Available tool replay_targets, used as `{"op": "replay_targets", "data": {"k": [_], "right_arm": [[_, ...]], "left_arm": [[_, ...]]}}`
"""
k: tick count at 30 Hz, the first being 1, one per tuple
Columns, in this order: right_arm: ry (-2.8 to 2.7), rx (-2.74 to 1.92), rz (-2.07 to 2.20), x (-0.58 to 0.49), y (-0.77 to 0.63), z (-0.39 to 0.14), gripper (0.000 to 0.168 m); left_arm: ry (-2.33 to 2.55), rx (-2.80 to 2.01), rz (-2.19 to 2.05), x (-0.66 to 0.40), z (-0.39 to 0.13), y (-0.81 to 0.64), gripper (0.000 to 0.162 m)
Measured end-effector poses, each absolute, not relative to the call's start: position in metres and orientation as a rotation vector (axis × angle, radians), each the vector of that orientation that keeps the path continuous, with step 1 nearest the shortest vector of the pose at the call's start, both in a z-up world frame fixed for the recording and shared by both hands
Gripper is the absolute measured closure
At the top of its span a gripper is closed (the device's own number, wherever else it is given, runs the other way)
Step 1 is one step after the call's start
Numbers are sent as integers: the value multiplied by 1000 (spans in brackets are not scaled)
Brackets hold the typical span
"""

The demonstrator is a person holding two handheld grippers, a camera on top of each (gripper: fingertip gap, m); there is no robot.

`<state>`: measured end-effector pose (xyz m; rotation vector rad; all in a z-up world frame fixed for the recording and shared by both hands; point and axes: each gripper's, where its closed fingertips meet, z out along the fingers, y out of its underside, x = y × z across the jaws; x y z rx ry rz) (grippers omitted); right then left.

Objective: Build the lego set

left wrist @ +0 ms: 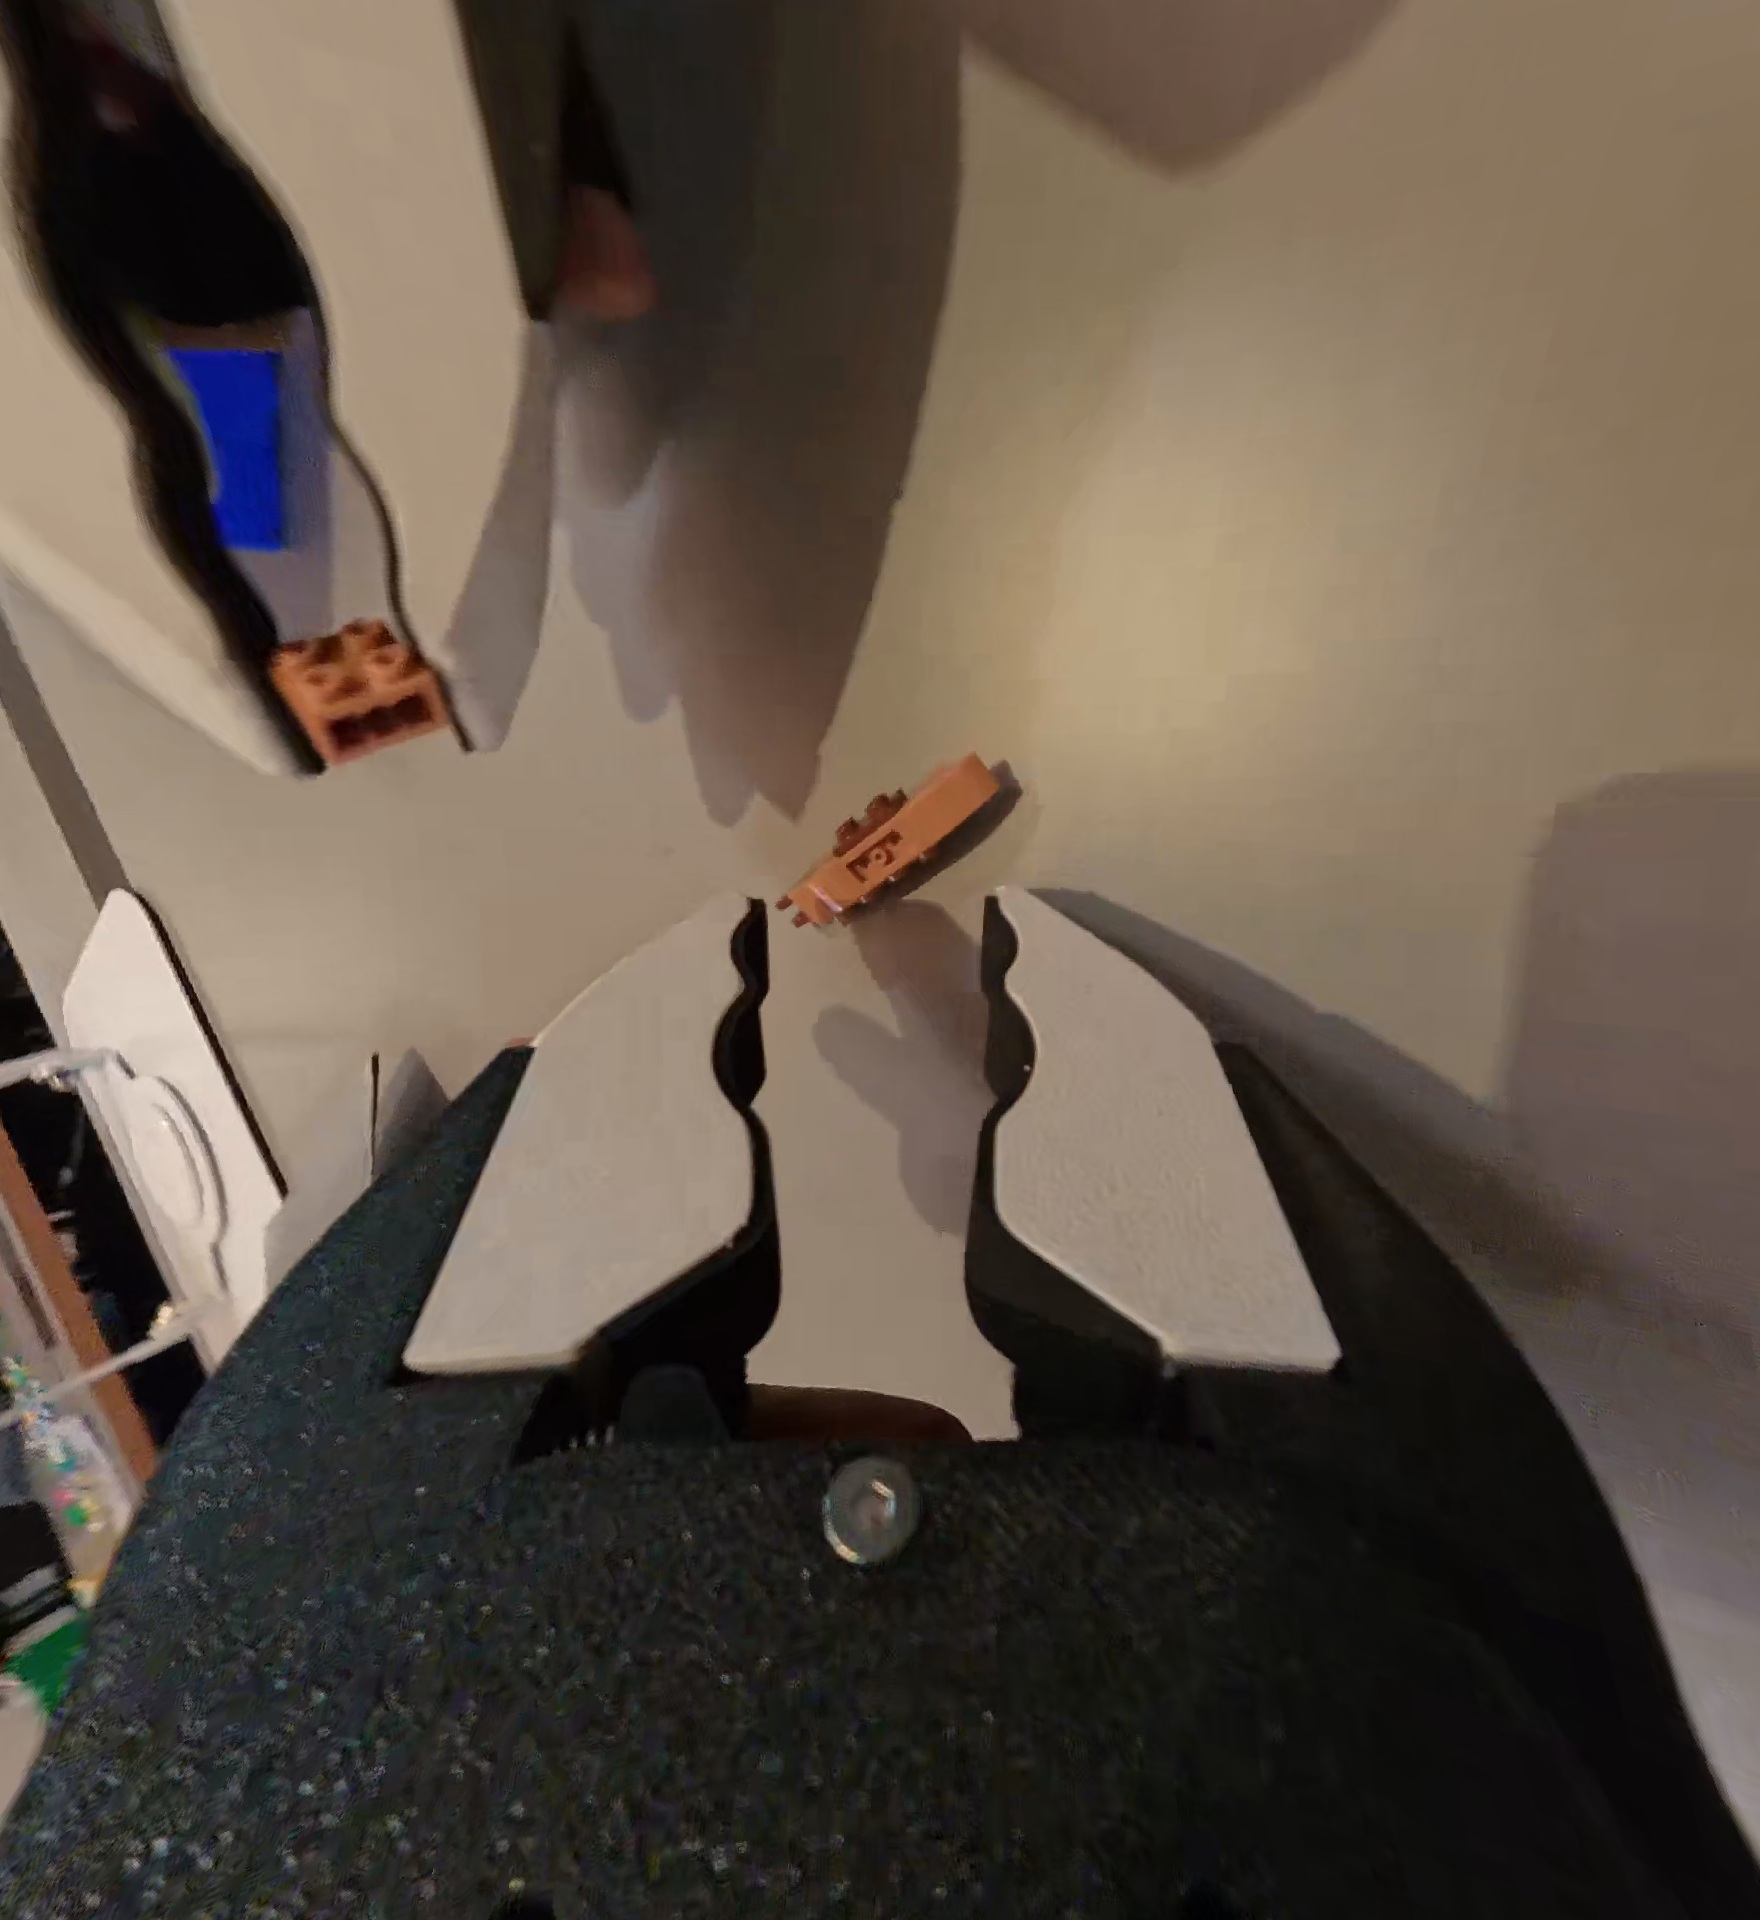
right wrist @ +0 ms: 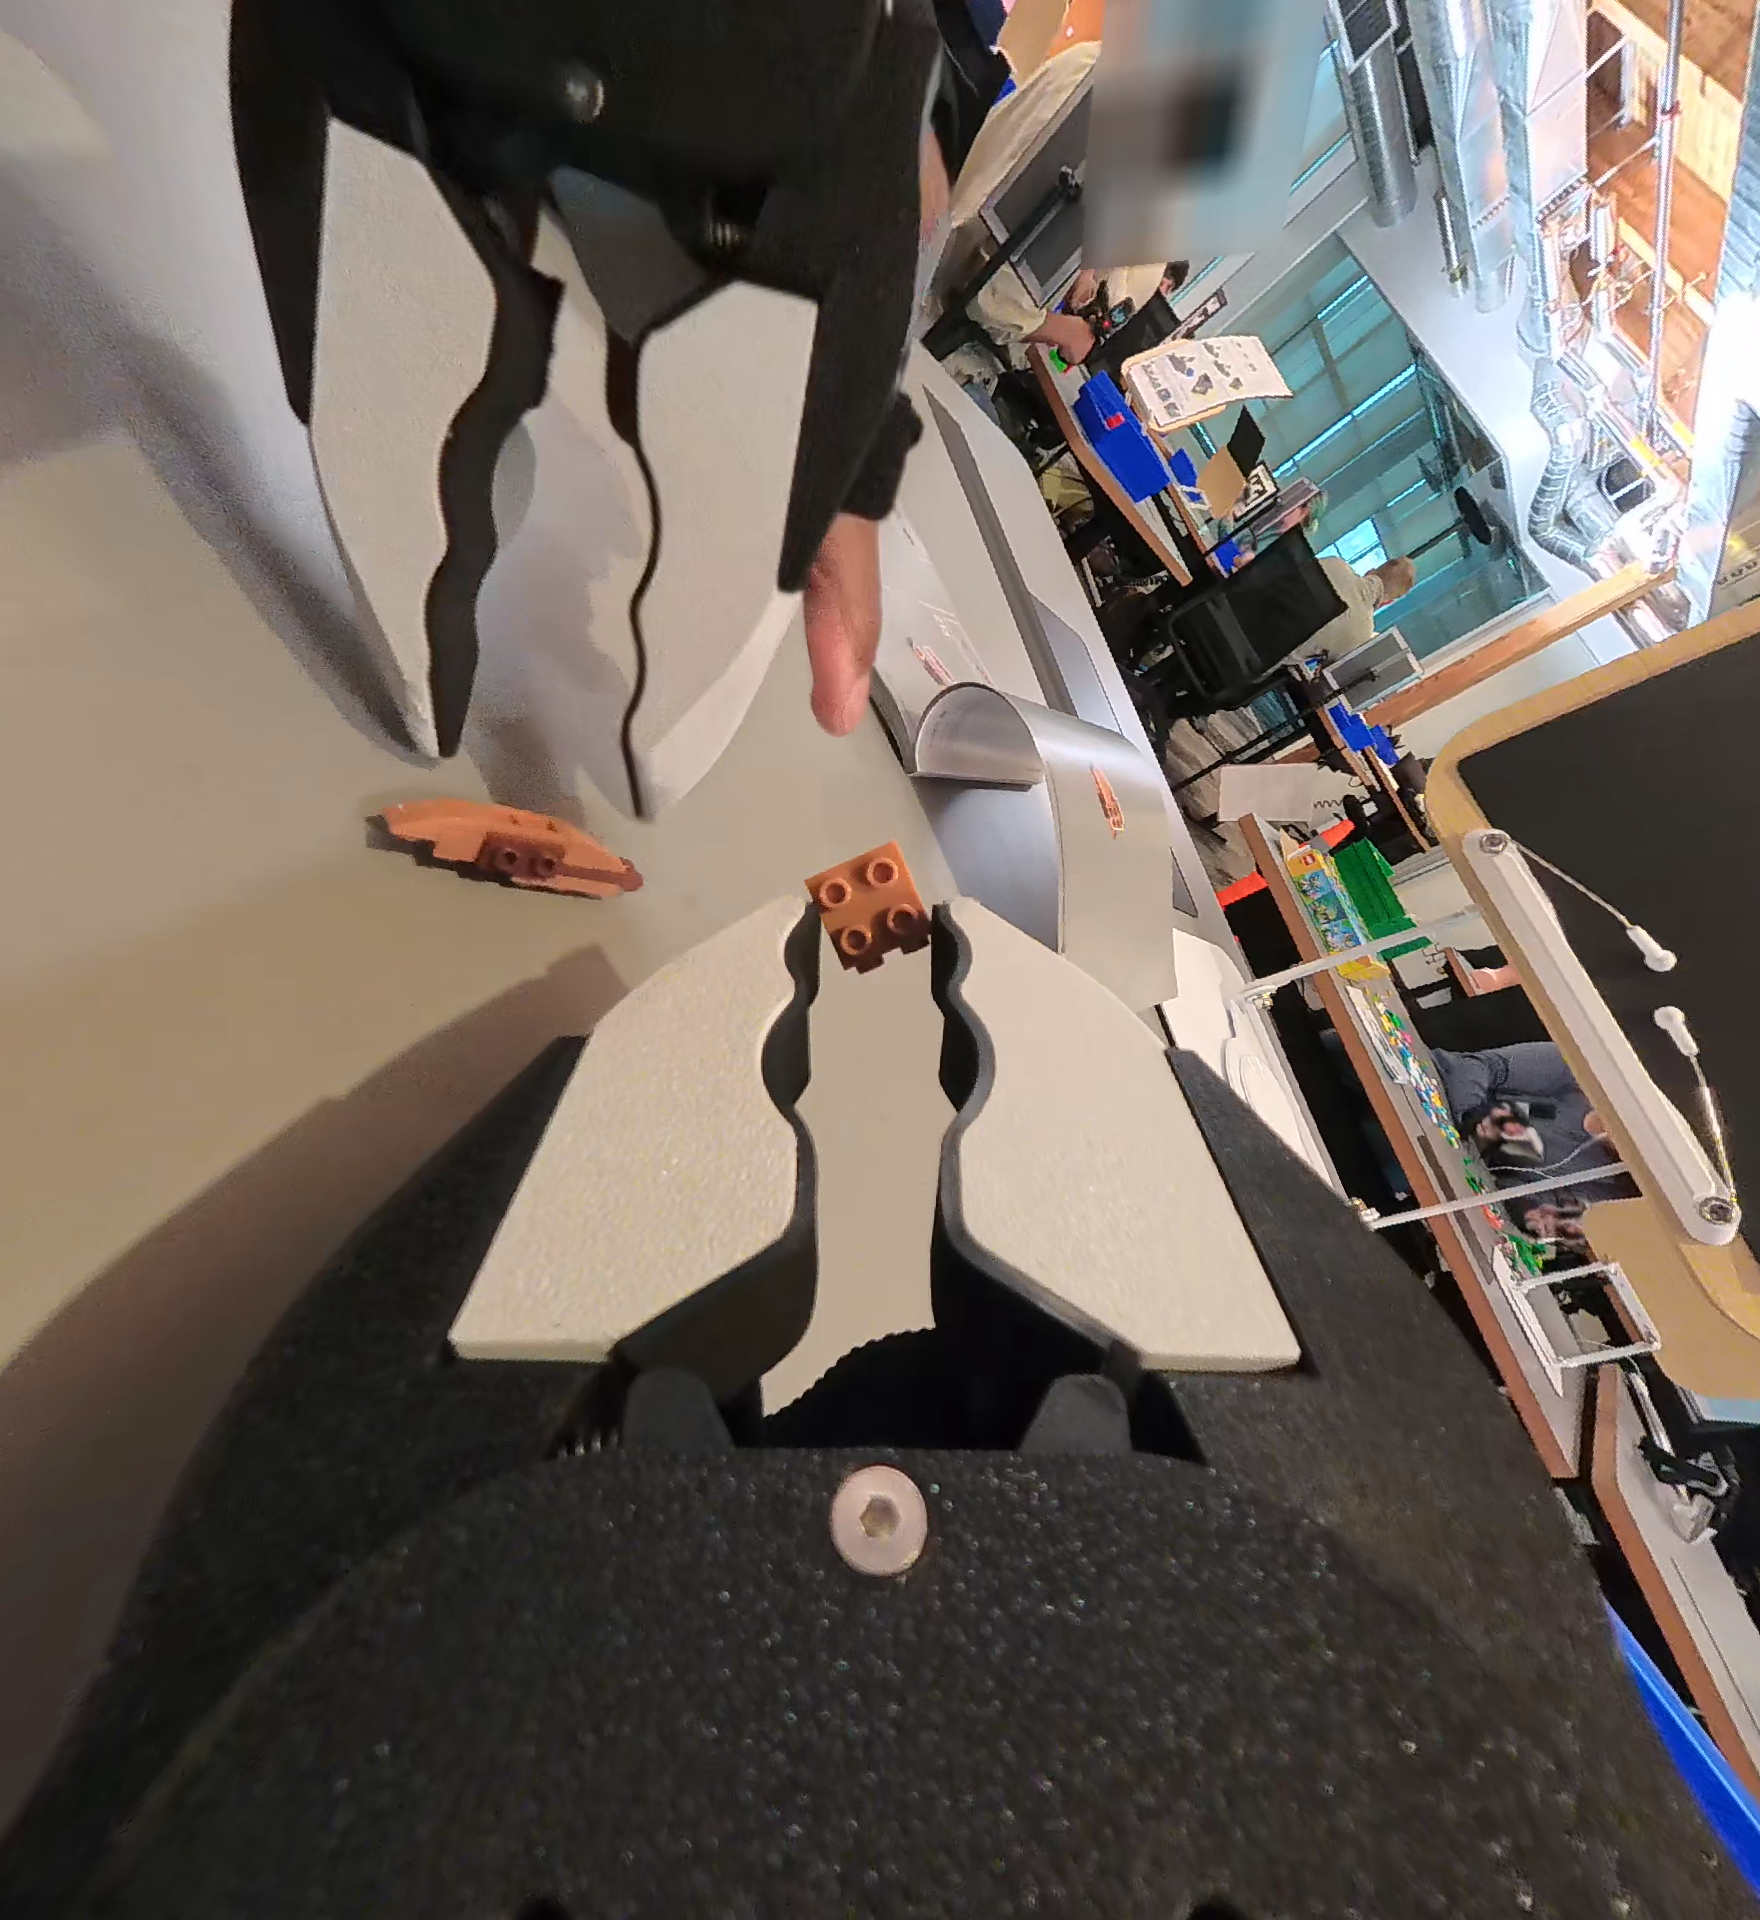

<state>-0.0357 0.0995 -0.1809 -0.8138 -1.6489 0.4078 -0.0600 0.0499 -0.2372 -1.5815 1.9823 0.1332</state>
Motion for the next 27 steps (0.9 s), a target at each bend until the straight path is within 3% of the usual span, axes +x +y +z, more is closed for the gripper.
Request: {"op": "replay_targets", "data": {"k": [4,7,10,17,27], "right_arm": [[-1640,-824,403,-34,104,-180,148],[-1630,-834,405,-33,107,-179,148],[-1619,-842,409,-32,109,-177,148],[-1607,-848,436,-31,108,-174,148],[-1552,-803,551,-33,88,-157,149]], "left_arm": [[2147,-1499,196,-50,-242,53,123],[2243,-1488,209,-50,-248,52,142],[2207,-1508,157,-48,-247,55,143],[1717,-1540,-151,-51,-238,63,144],[1056,-1353,-777,-48,-155,48,144]]}}
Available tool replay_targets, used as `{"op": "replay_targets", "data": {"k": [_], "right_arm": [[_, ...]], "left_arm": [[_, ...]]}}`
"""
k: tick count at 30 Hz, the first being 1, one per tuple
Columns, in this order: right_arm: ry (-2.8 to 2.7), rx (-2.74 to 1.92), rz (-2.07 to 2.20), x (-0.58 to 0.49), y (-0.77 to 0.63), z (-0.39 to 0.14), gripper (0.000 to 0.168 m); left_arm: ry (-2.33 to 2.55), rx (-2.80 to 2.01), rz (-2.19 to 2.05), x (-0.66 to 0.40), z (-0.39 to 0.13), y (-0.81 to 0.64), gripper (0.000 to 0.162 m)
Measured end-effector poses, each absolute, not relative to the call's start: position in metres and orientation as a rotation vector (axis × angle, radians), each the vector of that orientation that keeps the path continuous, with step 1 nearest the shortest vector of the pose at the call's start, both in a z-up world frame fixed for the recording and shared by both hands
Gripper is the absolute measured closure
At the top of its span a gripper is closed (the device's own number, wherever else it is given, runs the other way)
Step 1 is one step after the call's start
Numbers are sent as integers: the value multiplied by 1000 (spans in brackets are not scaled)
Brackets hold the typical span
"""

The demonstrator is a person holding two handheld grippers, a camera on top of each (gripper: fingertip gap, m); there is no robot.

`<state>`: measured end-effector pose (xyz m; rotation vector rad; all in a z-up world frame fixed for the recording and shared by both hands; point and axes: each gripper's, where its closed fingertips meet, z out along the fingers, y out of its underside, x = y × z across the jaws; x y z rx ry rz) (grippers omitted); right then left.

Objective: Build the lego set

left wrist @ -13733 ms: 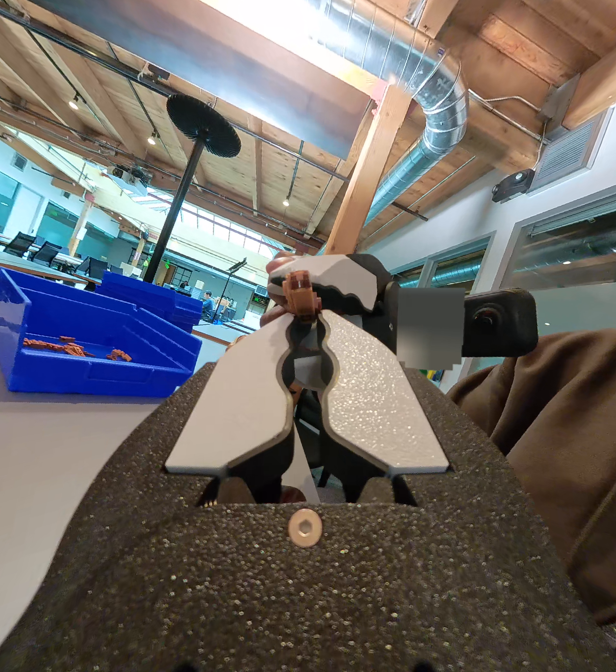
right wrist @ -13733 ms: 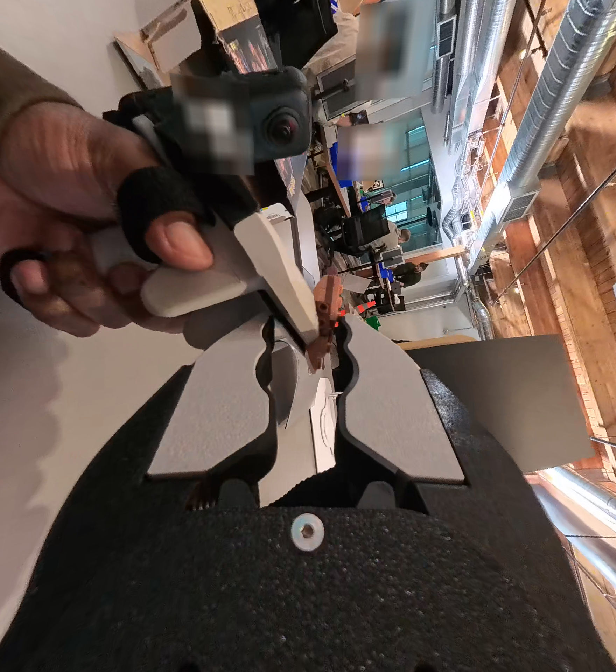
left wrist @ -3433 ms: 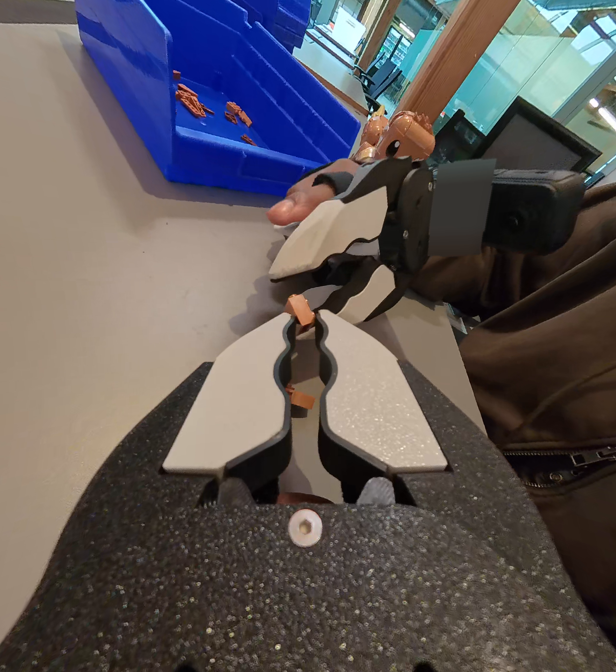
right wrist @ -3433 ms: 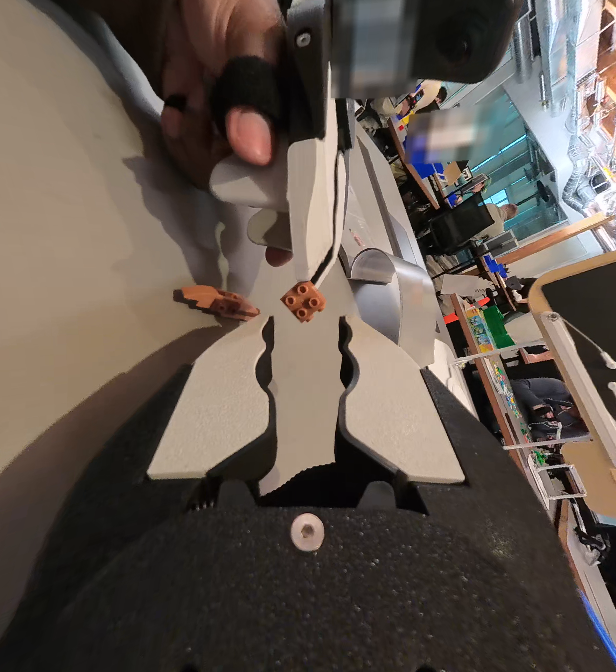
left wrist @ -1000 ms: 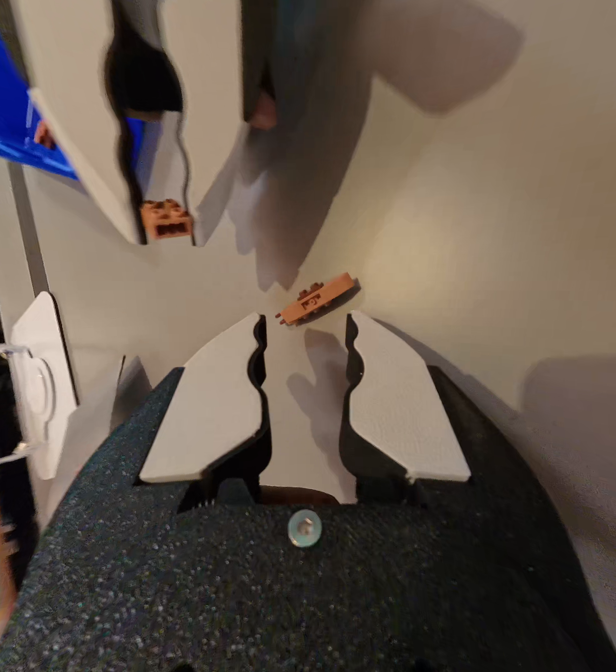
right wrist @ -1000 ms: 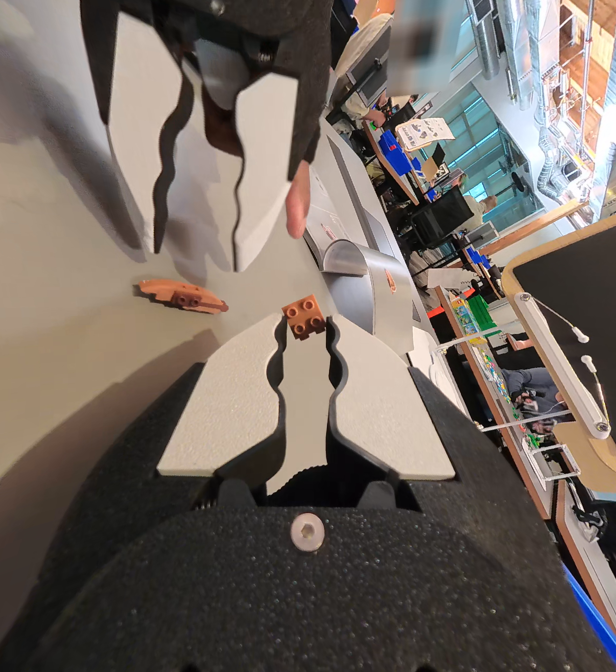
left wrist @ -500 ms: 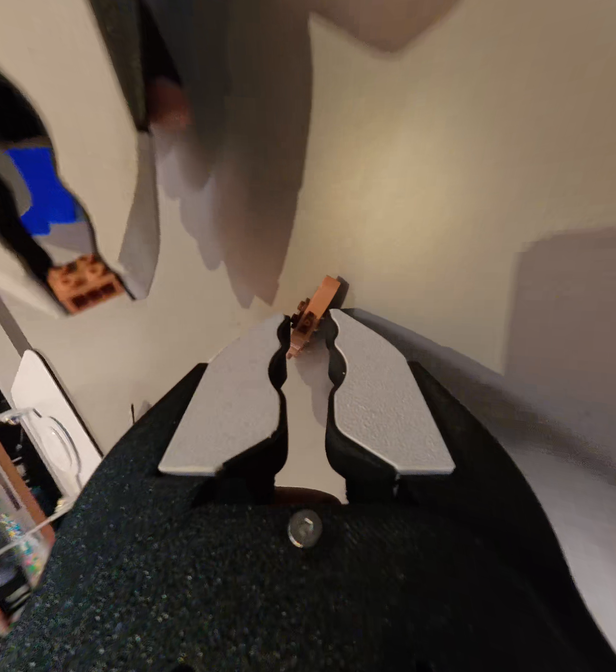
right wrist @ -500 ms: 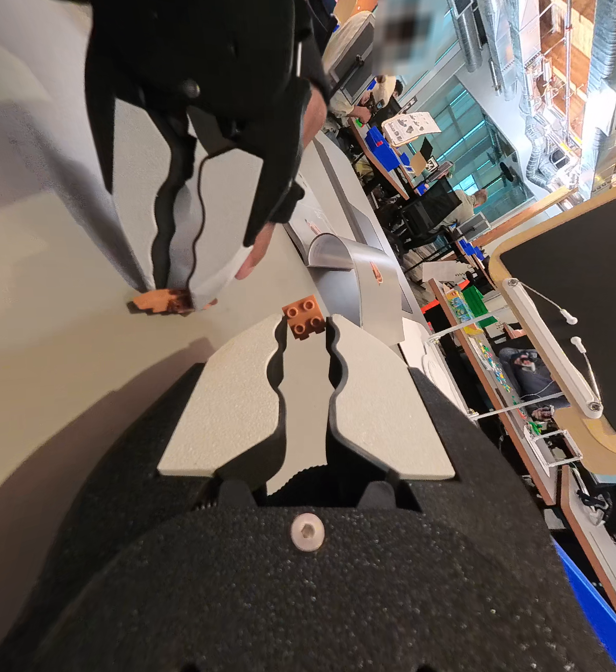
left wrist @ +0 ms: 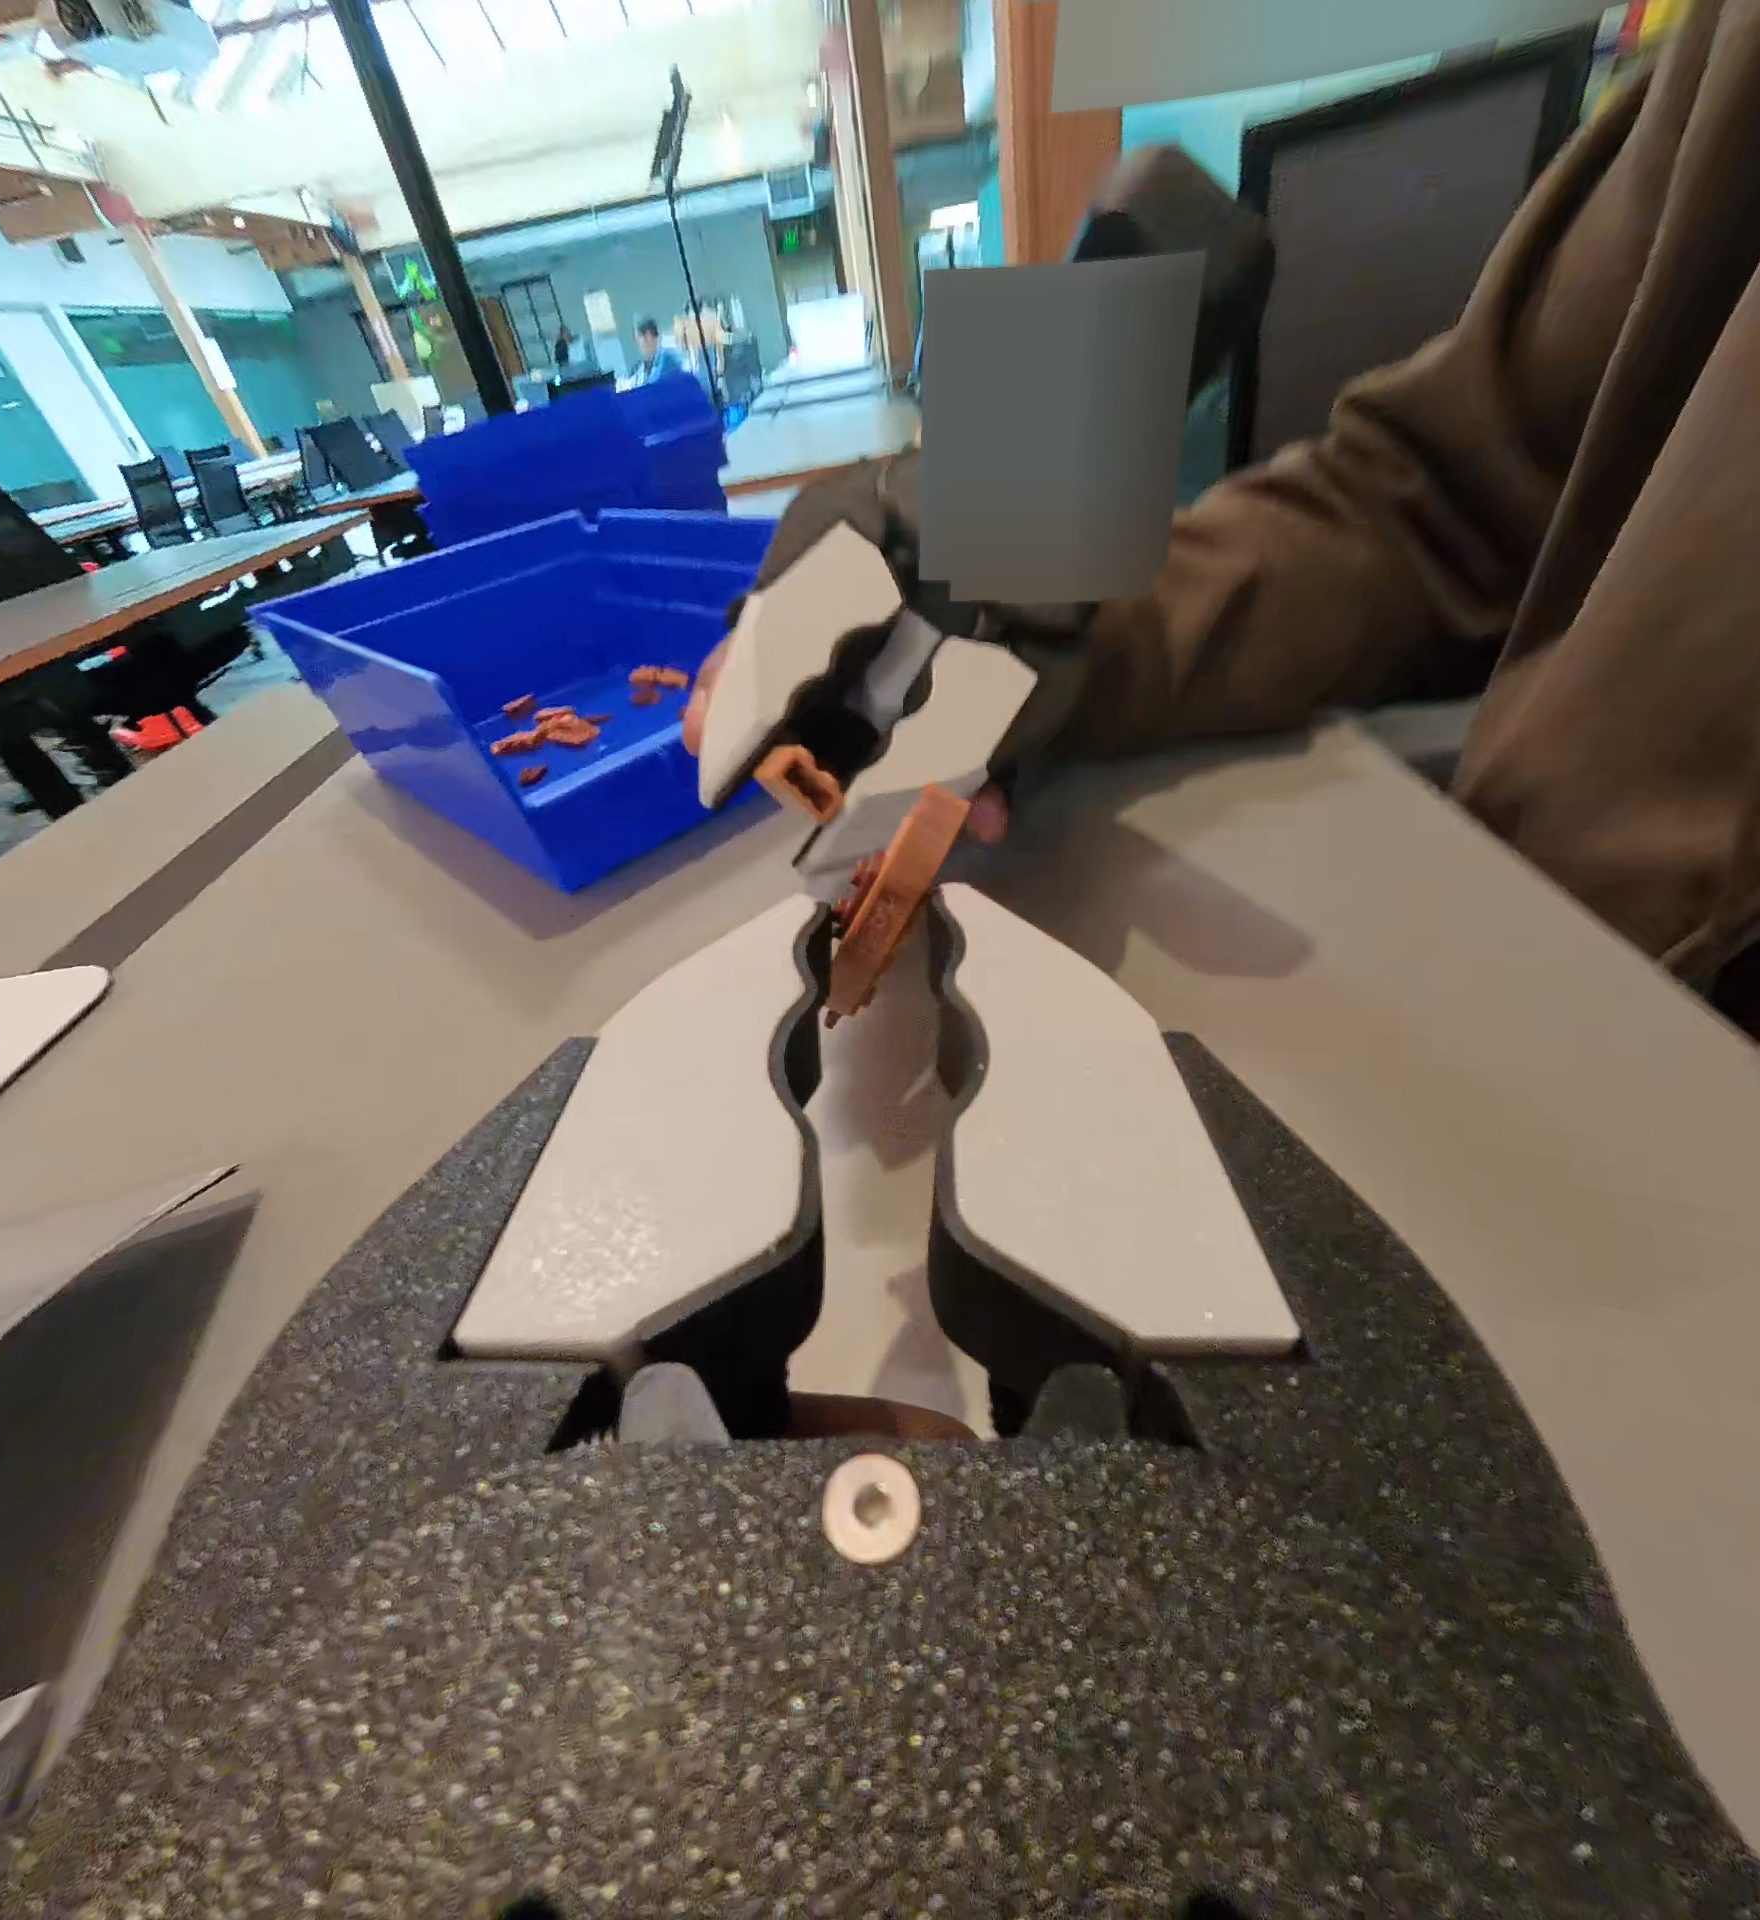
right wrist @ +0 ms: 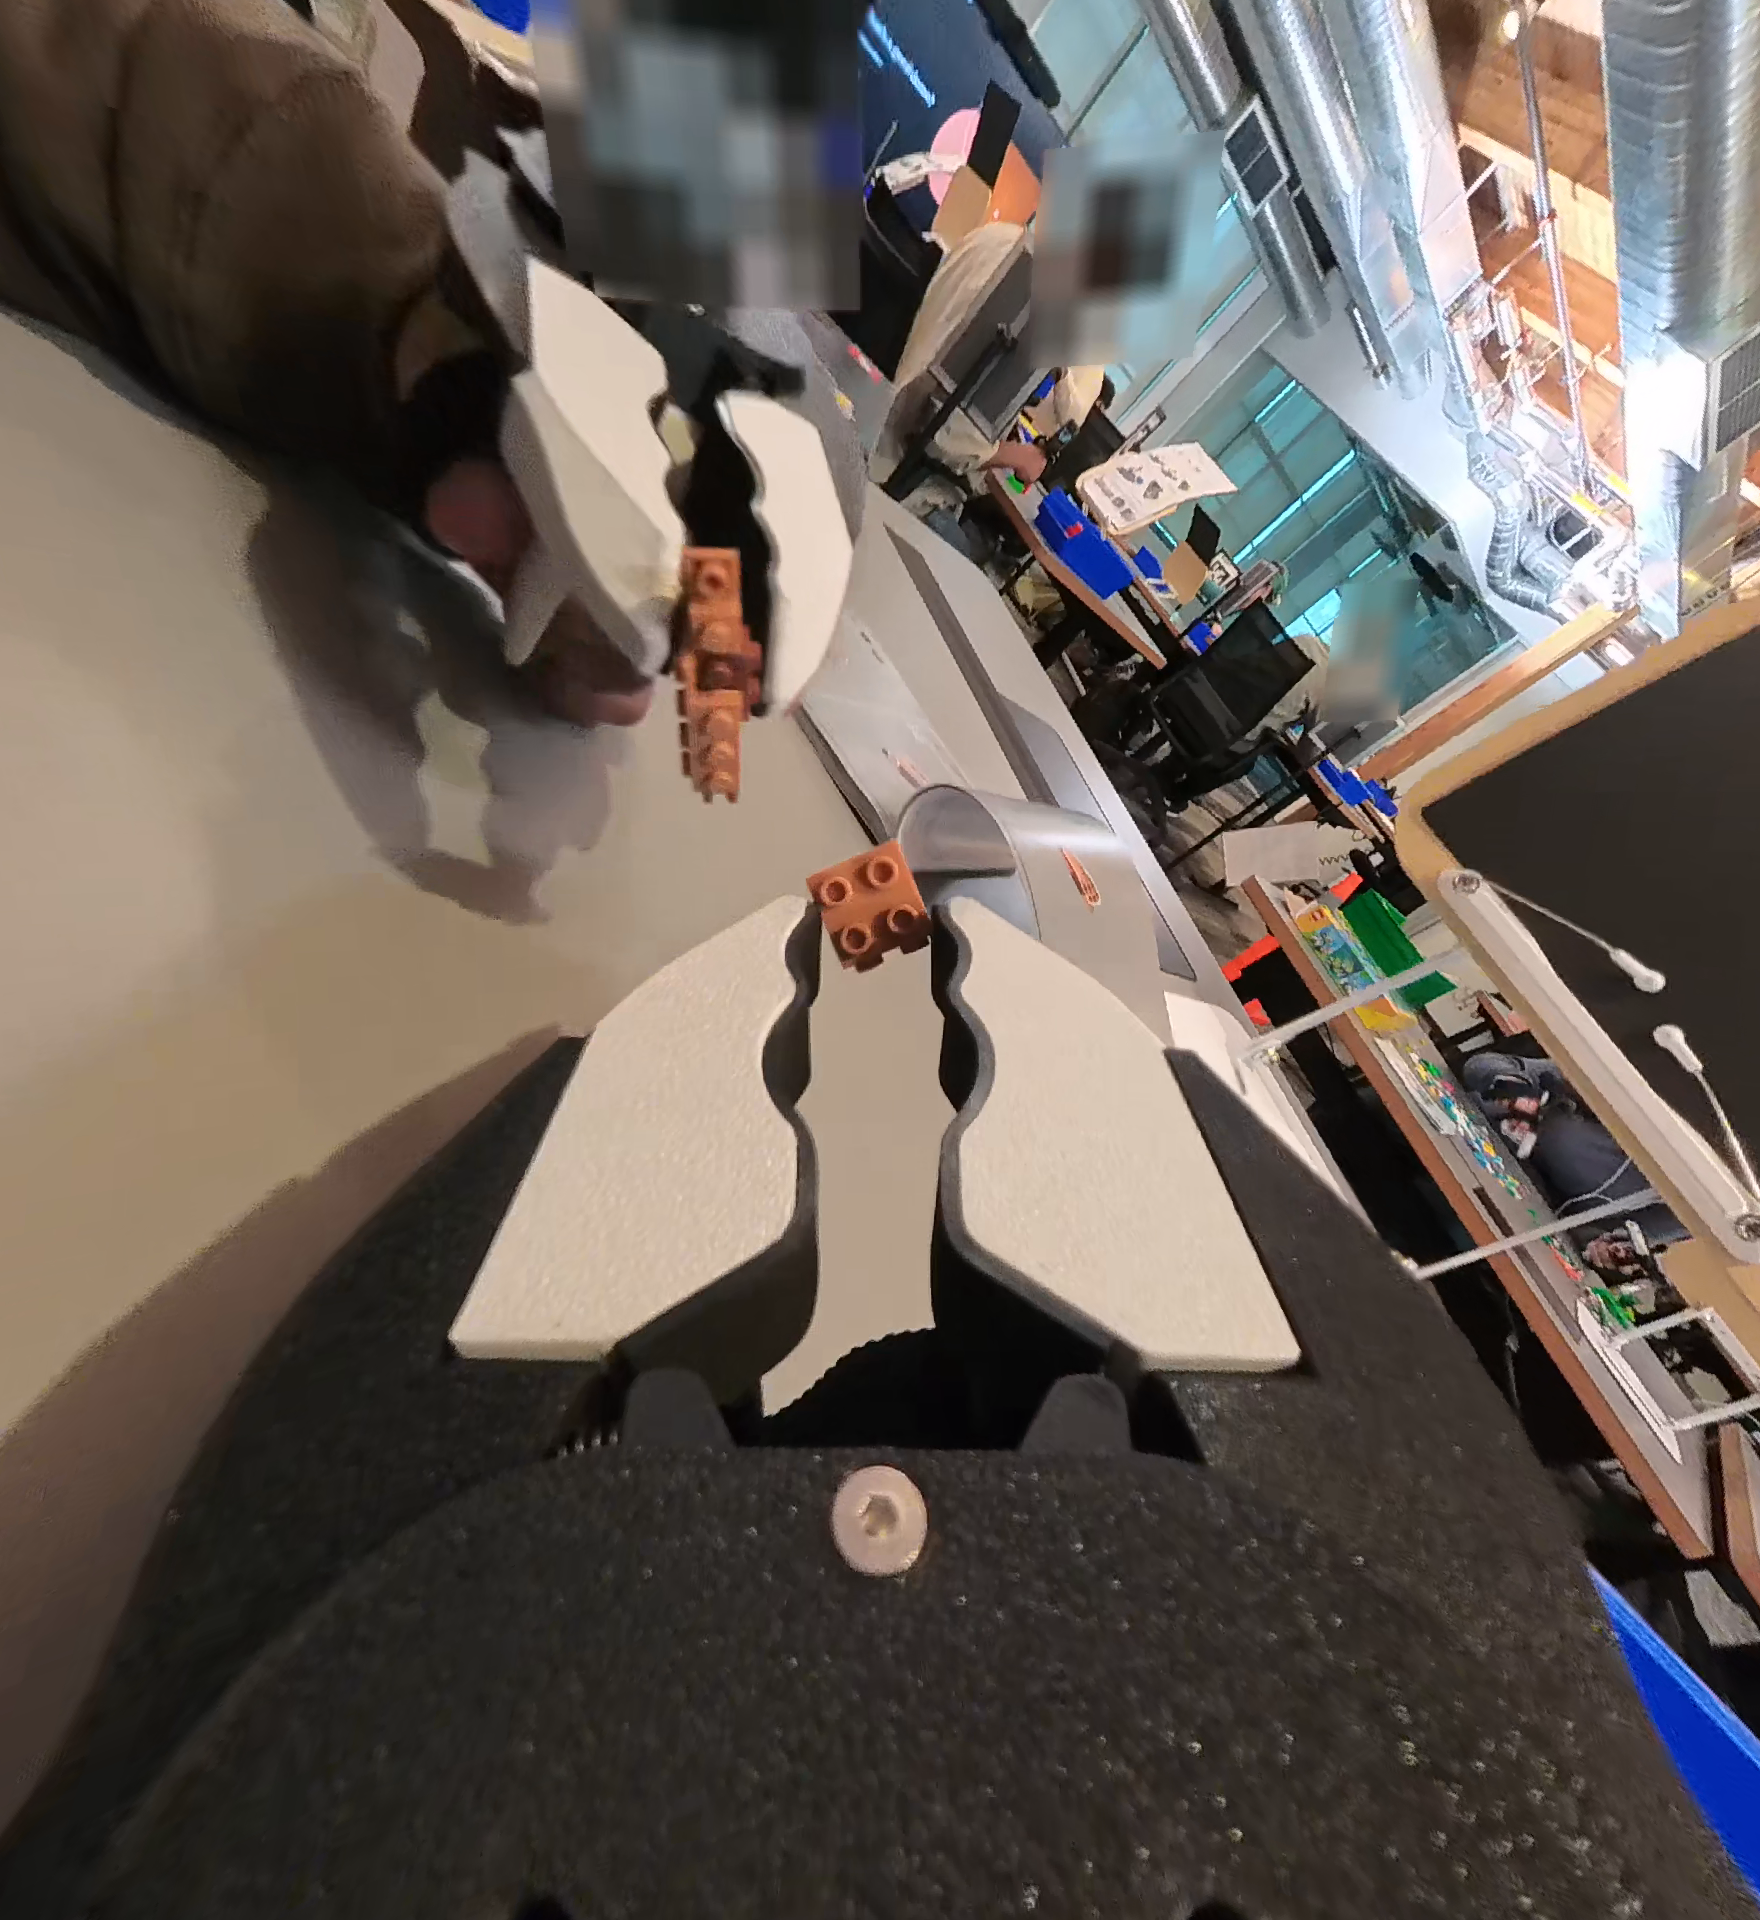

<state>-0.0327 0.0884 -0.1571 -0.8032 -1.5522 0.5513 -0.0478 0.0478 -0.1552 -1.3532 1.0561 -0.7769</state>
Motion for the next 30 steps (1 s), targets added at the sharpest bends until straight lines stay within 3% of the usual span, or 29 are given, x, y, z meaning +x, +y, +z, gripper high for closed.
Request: {"op": "replay_targets", "data": {"k": [21,30], "right_arm": [[-1551,-834,617,-37,80,-160,149],[-1570,-847,629,-40,78,-166,149]], "left_arm": [[724,-1275,-1293,-57,-122,46,145],[726,-1322,-1320,-54,-126,45,145]]}}
